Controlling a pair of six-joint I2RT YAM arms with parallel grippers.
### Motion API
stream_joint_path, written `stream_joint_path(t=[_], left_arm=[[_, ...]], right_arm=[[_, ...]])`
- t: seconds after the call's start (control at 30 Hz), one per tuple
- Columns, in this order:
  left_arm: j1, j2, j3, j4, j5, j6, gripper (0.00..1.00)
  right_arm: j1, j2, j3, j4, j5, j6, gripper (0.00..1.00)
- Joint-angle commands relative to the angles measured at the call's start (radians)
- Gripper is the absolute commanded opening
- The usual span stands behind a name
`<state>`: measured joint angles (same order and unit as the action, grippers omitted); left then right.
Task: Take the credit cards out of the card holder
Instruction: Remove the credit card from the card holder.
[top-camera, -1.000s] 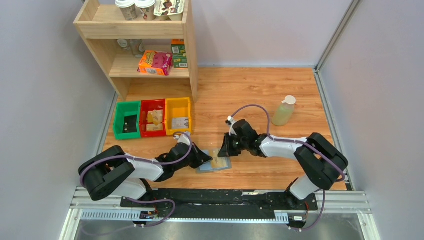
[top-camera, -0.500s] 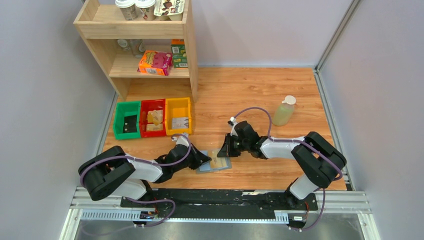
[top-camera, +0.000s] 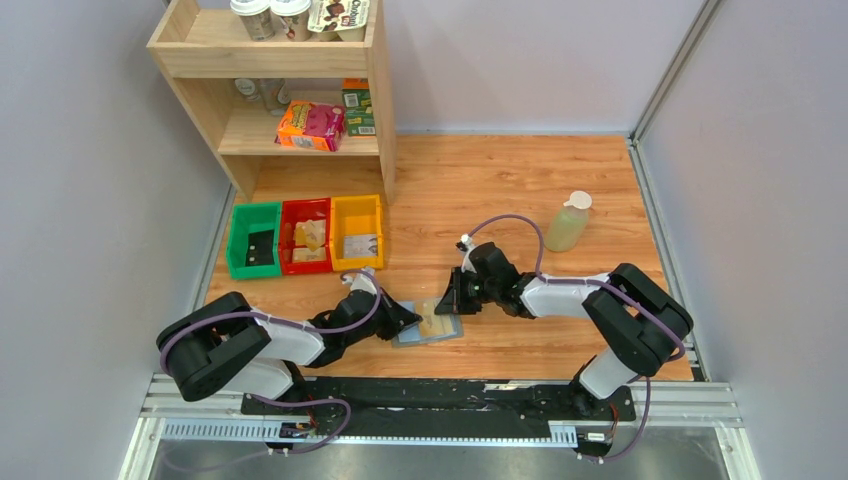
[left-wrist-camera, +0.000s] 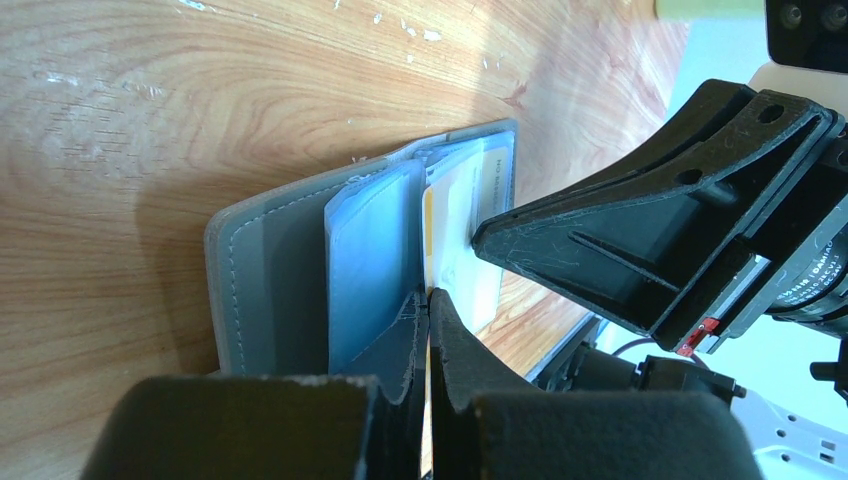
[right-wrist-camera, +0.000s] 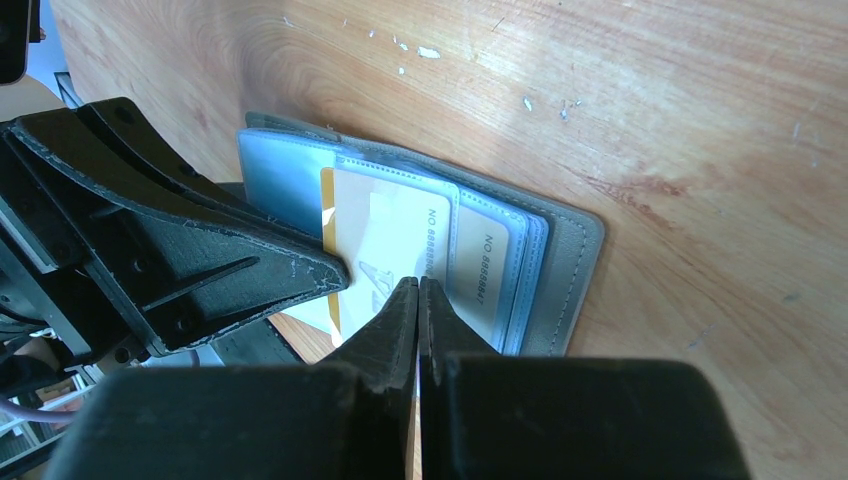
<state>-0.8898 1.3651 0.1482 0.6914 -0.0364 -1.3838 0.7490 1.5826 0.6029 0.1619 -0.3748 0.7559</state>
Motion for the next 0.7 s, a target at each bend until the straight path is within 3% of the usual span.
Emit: stream_joint_path(t=[0.0,0.67], left_arm=[[-0.005,-0.004,-0.018,-0.001,-0.023,-0.011,0.0],[-0.005,-0.083,-0.053,-0.003,-0.051,-0.012,0.22]], right_arm=[[-0.005,0.042,-0.042,-0.153,0.079,-0.033,0.0],[-0.011,0.062,-0.042,-0.159,0.077,-0.032,0.0]])
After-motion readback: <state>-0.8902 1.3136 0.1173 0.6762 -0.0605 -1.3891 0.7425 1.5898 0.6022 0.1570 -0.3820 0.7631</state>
